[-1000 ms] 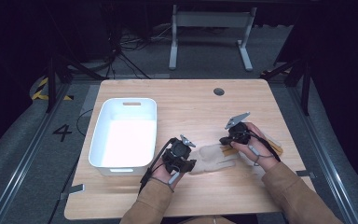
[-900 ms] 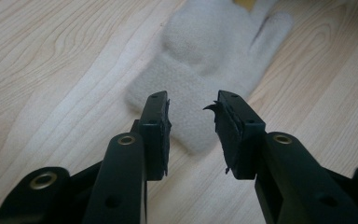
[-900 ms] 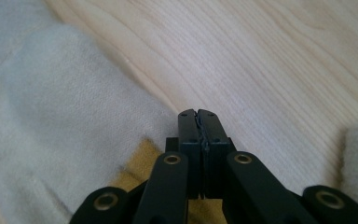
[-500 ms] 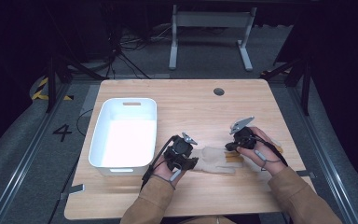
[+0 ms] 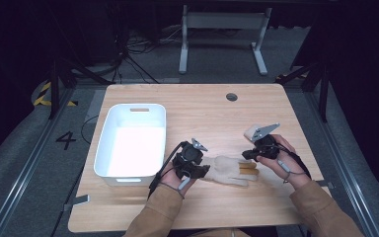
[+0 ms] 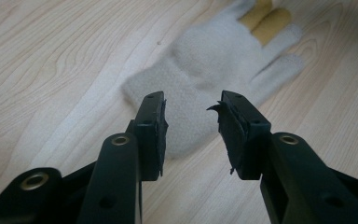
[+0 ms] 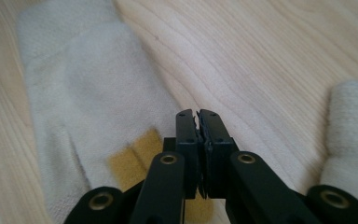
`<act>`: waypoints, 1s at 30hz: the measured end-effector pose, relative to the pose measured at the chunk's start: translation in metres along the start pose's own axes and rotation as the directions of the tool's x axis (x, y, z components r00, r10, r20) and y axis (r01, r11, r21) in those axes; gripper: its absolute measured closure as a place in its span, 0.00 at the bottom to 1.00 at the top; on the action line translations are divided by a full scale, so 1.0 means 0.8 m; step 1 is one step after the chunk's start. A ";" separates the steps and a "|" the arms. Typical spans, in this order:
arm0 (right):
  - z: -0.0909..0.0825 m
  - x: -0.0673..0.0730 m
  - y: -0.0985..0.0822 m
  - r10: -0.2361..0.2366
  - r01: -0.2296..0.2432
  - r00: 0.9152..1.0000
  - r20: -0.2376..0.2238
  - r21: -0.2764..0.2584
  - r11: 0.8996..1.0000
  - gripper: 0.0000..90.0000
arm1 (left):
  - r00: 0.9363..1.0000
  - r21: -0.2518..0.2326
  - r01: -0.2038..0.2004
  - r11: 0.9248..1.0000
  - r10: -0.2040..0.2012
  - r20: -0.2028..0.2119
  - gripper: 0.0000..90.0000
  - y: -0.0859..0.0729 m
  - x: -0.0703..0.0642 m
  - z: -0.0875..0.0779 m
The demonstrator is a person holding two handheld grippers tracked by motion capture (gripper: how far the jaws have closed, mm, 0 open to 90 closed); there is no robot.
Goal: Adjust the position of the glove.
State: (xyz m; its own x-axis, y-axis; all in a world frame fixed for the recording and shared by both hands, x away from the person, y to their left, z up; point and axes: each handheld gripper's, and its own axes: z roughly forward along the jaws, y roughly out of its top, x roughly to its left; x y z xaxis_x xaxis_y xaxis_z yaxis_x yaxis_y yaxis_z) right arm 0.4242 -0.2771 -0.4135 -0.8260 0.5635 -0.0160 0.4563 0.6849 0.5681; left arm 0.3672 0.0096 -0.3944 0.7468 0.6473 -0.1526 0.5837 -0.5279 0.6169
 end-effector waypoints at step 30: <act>-0.075 -0.045 -0.036 0.188 -0.176 0.981 0.048 -0.184 0.967 0.83 | 1.000 0.004 -0.001 1.000 0.001 0.020 0.65 0.002 0.001 0.005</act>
State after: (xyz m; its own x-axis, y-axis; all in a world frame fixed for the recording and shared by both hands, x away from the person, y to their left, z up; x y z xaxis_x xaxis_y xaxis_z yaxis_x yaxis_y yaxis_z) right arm 0.4215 -0.3448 -0.3799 -0.7087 0.7037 0.0511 0.5255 0.4781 0.7038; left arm 0.3698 0.0076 -0.3966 0.7537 0.6356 -0.1673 0.5838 -0.5307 0.6144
